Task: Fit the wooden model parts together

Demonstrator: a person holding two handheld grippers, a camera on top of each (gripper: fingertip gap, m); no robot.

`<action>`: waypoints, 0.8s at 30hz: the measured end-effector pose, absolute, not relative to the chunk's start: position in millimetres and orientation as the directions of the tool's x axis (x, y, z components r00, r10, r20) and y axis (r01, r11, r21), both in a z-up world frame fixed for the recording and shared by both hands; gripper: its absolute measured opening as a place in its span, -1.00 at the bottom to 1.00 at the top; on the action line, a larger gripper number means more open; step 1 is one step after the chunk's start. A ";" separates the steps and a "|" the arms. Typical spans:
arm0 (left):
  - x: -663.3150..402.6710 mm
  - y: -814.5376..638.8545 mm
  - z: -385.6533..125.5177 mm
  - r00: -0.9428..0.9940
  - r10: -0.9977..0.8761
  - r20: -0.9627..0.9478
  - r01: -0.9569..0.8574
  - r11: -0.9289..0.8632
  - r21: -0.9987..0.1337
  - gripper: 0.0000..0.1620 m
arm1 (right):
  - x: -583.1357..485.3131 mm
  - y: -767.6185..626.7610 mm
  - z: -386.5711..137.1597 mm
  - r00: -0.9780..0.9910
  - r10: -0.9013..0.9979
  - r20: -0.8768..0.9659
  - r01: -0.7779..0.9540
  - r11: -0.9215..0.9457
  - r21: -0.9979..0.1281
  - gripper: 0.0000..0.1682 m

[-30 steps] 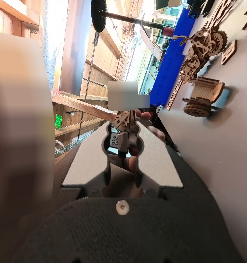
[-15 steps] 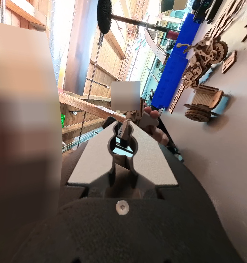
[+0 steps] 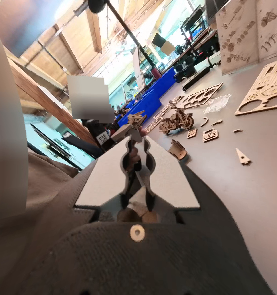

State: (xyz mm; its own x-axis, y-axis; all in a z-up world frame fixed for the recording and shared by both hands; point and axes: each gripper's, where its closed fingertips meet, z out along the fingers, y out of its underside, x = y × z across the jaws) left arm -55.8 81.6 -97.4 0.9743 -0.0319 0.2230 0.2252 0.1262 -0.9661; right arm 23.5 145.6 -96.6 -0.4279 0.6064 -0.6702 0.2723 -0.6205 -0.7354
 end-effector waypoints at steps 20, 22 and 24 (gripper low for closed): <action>26.8 97.1 -120.0 0.956 -0.255 0.145 0.142 -0.031 -0.989 -0.62 | 27.7 91.8 -100.8 -0.497 0.837 -0.228 0.207 -0.141 -0.968 -0.82; 28.7 97.1 -120.1 0.961 -0.251 0.119 0.116 -0.027 -0.993 -0.61 | 27.1 92.4 -102.6 -0.483 0.847 -0.222 0.217 -0.130 -0.968 -0.83; 31.8 97.3 -120.3 0.960 -0.256 0.109 0.106 -0.027 -0.994 -0.61 | 27.2 91.2 -103.1 -0.483 0.848 -0.218 0.219 -0.124 -0.968 -0.84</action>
State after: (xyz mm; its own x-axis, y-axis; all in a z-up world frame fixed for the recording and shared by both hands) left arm 31.8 97.3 -120.3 0.9604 -0.2565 0.1091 0.1057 -0.0268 -0.9940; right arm 27.2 91.2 -103.1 -0.4830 0.8480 -0.2183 0.2191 -0.1244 -0.9677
